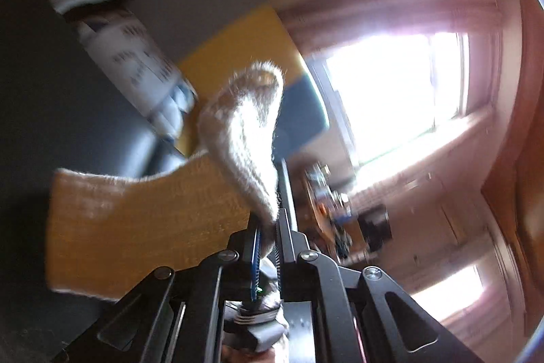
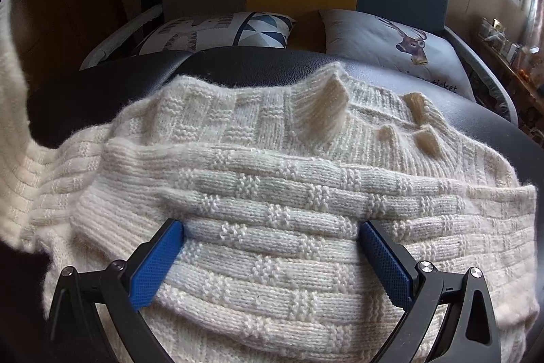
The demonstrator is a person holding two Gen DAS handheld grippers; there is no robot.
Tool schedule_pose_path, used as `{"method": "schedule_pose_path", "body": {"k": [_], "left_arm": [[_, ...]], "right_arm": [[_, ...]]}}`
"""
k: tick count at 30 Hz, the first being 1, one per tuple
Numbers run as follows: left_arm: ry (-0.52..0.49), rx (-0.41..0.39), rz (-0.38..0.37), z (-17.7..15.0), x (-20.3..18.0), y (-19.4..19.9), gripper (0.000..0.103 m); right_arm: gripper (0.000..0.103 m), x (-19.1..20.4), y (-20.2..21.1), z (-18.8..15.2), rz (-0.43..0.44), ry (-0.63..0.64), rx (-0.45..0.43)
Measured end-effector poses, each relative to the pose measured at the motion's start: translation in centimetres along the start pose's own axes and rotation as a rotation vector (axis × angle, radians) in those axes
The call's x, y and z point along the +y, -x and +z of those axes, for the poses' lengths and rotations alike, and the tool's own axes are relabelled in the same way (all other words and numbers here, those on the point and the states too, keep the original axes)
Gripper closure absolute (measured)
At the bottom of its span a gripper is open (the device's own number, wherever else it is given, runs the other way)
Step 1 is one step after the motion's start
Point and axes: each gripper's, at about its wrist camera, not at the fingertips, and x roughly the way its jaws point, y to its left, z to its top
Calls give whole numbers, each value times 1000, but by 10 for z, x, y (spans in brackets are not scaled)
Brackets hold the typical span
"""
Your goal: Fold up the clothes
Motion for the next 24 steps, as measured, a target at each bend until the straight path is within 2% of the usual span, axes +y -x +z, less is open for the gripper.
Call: {"method": "schedule_pose_path", "body": {"k": [2,4,8,13,14,16,18,21,24], "left_arm": [[-15,52,-1,-10,-8,-31,97],[-14,99,11,-42,-21,-40,97],[20,182,63,-75,-10,-90,97],[26,294,186,-100,36,-140,97],[31,314,210,-103,43,-146,101],[42,354,256,-110,58,-159,101],[48,377,278,-112,69,-169,99],[77,344,238,-111,70,-146,94],[106,311,198,-110,70,-122,88]], "right_arm": [[0,-2,1,1,18,6,3],[0,-4,2,2,37,11,6],[0,-13,14,-2,68,41,5],[0,-45,34,-18,86,24,-1],[0,-57,41,-22,156,-24,-11],[0,-80,49,-27,376,-179,-26],[0,-97,51,-30,544,-345,-34],[0,-108,40,-34,730,-547,6],[0,-113,31,-43,837,-676,0]]}}
